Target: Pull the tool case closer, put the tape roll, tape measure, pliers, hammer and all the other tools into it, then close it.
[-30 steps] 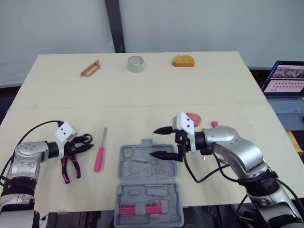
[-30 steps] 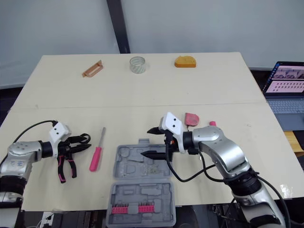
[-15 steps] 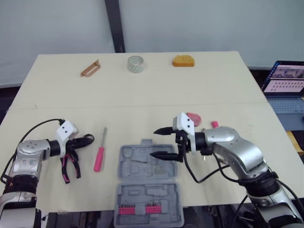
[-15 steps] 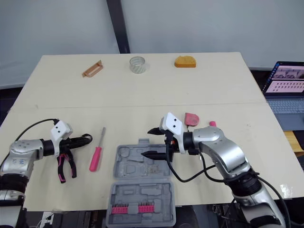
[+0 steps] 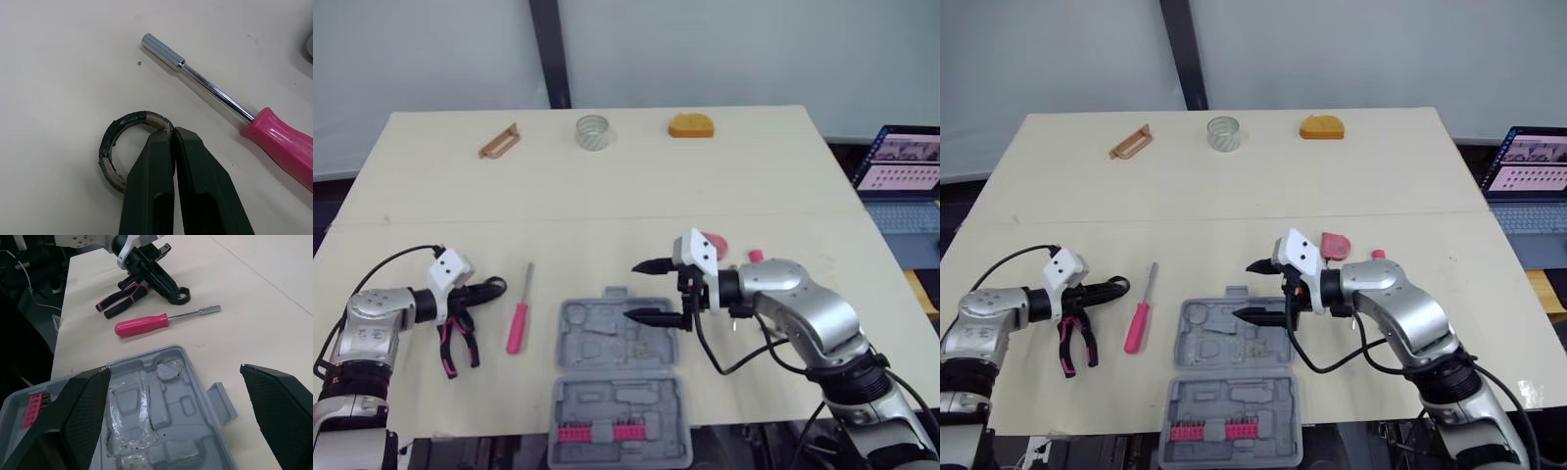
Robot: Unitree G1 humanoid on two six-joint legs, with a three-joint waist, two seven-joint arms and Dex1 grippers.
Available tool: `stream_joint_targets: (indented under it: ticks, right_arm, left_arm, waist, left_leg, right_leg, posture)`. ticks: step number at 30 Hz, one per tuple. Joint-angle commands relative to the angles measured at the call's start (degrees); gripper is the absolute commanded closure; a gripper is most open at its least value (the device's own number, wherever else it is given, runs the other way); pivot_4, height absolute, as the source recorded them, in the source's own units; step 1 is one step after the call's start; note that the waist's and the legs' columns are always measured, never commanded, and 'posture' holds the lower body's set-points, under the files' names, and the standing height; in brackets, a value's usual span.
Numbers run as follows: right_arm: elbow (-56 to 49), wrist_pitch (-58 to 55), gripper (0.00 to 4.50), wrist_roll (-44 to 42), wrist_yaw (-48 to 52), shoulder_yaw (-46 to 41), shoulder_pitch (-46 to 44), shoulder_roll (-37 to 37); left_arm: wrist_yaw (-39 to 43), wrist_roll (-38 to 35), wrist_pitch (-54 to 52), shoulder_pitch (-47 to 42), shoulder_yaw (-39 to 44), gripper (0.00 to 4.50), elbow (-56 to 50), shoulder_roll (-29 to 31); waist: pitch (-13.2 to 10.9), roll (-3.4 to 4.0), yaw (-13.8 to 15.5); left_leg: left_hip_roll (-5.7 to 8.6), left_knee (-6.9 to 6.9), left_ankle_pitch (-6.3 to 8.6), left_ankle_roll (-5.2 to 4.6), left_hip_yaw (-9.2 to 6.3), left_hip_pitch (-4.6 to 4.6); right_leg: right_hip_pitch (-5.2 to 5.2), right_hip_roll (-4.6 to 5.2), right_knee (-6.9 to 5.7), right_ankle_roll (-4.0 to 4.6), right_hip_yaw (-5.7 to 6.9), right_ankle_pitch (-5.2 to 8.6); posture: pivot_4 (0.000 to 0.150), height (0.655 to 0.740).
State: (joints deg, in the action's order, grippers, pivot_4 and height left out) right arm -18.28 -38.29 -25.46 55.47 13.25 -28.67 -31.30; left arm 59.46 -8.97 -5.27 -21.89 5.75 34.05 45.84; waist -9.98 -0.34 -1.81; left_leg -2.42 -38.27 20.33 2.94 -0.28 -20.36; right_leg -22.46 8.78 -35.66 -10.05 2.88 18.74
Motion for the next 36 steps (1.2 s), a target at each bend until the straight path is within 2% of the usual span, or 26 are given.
stream_joint_targets:
  ticks: [1, 8, 14, 20, 24, 36]
  right_arm:
    - [-2.4, 1.8, 0.0, -1.8, 1.0, -2.9, -0.5, -0.8]
    - [-8.0, 3.9, 0.0, -4.3, 4.9, -6.8, 3.4, -7.0]
    - [-10.9, 5.2, 0.0, -3.7, 8.2, -7.3, 6.7, -14.1]
    - [-11.1, 5.9, 0.0, -3.2, 7.9, -6.6, 7.0, -14.8]
    - [-11.5, 5.9, 0.0, -2.6, 6.1, -7.0, 7.6, -14.1]
    - [-12.1, 5.7, 0.0, -2.5, 4.2, -6.8, 8.3, -13.5]
  left_arm:
    - [2.1, -2.2, -2.8, 0.4, 1.5, 4.45, -6.3, 2.4]
    - [8.2, -7.3, -13.8, 0.5, -0.5, 4.45, -22.3, 4.3]
    - [12.1, -12.1, -23.1, -0.6, -6.1, 4.45, -35.2, 2.5]
    - [12.2, -12.7, -24.6, -0.8, -10.0, 4.45, -38.3, -0.6]
    - [10.9, -13.0, -25.4, 1.0, -11.3, 4.45, -36.3, -3.4]
    - [8.7, -10.4, -22.9, 2.0, -12.5, 4.45, -32.2, -5.7]
  waist:
    - [0.0, 0.0, 0.0]
    - [0.0, -0.02, 0.3]
    - [0.0, -0.03, 0.3]
    - [0.0, -0.05, 0.2]
    - [0.0, -0.05, 0.3]
    - [0.0, -0.06, 0.4]
  left_leg:
    - [0.0, 0.0, 0.0, 0.0, 0.0, 0.0]
    - [-0.02, 0.0, 0.0, 0.0, 0.0, -0.02]
    - [-0.05, 0.0, 0.0, 0.0, 0.05, -0.02]
    - [-0.09, 0.0, 0.0, 0.0, 0.11, -0.01]
    - [-0.09, -0.02, 0.0, 0.0, 0.12, -0.02]
    - [-0.09, -0.03, 0.0, 0.0, 0.12, -0.02]
  right_leg:
    - [0.0, 0.0, 0.0, 0.0, 0.0, 0.0]
    - [0.01, 0.0, 0.03, 0.01, 0.0, -0.01]
    - [0.02, 0.0, 0.06, 0.02, -0.02, -0.01]
    - [0.0, -0.02, 0.08, 0.03, -0.02, -0.01]
    - [0.01, -0.02, 0.12, 0.04, -0.02, -0.01]
    - [0.02, -0.02, 0.12, 0.05, -0.01, -0.02]
  posture:
    - [0.15, 0.74]
    - [0.15, 0.74]
    - [0.15, 0.74]
    - [0.15, 0.74]
    - [0.15, 0.74]
    - [0.15, 0.74]
